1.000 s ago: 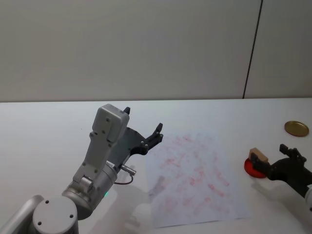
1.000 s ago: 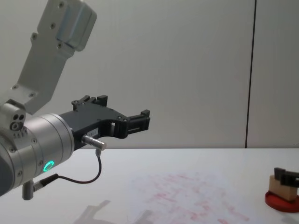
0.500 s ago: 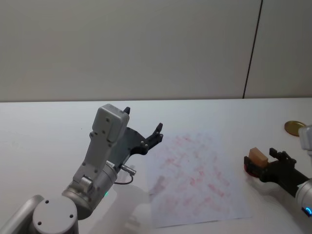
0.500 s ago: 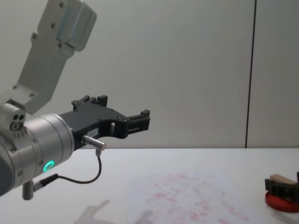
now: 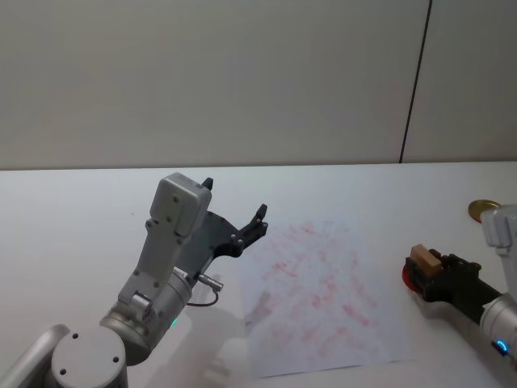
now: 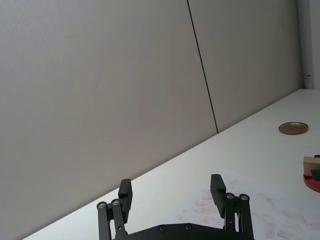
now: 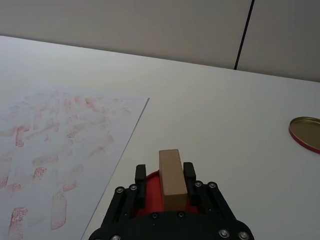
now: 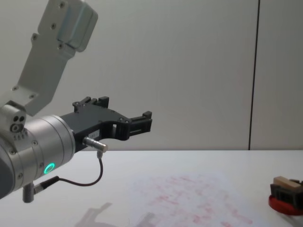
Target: Use the one hand to pick up the stamp and affix it onto the A4 paper.
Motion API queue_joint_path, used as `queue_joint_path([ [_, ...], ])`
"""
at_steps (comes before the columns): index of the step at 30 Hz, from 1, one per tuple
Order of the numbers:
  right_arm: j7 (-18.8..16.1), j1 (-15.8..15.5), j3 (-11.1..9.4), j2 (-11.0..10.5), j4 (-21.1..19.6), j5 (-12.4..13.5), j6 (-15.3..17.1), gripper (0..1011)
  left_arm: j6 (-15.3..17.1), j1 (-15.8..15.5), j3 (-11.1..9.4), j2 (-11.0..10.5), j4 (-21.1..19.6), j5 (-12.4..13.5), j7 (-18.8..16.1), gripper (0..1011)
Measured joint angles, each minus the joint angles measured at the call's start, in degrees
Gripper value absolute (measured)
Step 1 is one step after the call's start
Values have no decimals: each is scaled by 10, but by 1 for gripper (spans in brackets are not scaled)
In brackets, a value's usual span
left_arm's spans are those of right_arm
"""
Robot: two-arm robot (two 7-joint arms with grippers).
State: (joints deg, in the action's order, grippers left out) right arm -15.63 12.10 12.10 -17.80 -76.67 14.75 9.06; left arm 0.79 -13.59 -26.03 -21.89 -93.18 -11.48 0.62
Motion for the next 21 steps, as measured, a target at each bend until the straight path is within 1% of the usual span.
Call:
queue_joint_path([
  [1, 0, 2, 0, 1, 2, -1, 0, 475, 0, 0, 0, 0, 0, 0, 0, 993],
  [2, 0, 3, 1, 1, 4, -3, 0, 407, 0, 0, 0, 0, 0, 0, 0, 993],
  [5, 0, 4, 1, 2, 7, -5, 0, 345, 0, 0, 0, 0, 0, 0, 0, 993],
  [6, 0, 5, 1, 2, 8, -6, -1, 283, 0, 0, 0, 0, 0, 0, 0, 993],
  [9, 0, 6, 2, 3, 9, -8, -2, 225, 0, 0, 0, 0, 0, 0, 0, 993],
  [16, 0, 7, 4, 3, 7, -17, -13, 220, 0, 0, 0, 0, 0, 0, 0, 993],
  [21, -4, 5, 7, 4, -6, -26, -25, 220, 0, 0, 0, 0, 0, 0, 0, 993],
])
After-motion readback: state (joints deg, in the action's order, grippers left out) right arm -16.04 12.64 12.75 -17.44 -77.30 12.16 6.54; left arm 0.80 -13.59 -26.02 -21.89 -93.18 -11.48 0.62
